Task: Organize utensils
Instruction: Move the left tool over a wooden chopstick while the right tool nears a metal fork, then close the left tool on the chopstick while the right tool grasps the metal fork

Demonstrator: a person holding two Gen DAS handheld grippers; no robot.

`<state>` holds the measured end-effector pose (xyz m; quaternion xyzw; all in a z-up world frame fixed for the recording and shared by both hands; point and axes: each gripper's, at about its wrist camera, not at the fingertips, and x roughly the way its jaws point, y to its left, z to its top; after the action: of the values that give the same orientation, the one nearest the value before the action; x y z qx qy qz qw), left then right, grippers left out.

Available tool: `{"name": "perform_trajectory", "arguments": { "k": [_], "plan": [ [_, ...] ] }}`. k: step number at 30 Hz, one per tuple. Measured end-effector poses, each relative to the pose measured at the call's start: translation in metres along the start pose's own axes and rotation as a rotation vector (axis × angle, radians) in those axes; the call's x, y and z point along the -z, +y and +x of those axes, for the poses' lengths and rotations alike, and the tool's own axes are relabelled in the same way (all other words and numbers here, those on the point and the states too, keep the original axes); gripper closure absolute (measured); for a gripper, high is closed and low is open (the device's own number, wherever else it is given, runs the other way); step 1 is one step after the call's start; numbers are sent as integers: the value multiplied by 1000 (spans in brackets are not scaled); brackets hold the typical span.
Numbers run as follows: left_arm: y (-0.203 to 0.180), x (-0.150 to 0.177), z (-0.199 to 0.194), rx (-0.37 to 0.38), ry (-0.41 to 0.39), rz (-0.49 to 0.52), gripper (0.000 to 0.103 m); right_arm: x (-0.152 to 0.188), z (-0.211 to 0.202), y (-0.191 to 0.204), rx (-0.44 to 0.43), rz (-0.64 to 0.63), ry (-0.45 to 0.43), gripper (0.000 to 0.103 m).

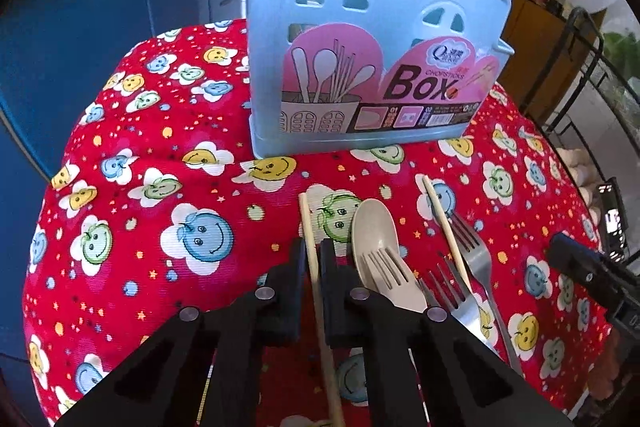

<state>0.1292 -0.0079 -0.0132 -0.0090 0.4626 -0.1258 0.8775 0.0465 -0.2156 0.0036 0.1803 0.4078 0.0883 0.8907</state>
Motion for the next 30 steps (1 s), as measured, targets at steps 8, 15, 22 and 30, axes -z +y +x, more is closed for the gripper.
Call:
{"name": "perform_trajectory", "arguments": {
  "k": [8, 15, 22, 30],
  "plan": [
    [17, 7, -22, 35, -63, -88, 99, 1, 5, 5, -16, -9, 21, 65],
    [31, 16, -41, 58, -106, -151, 99, 1, 19, 12, -78, -10, 83, 65],
    [37, 19, -50, 79, -126, -162, 99, -6, 44, 26, -153, -51, 164, 66],
    [40, 18, -55, 95, -141, -165, 99, -21, 67, 22, -267, -19, 239, 86]
  ]
}}
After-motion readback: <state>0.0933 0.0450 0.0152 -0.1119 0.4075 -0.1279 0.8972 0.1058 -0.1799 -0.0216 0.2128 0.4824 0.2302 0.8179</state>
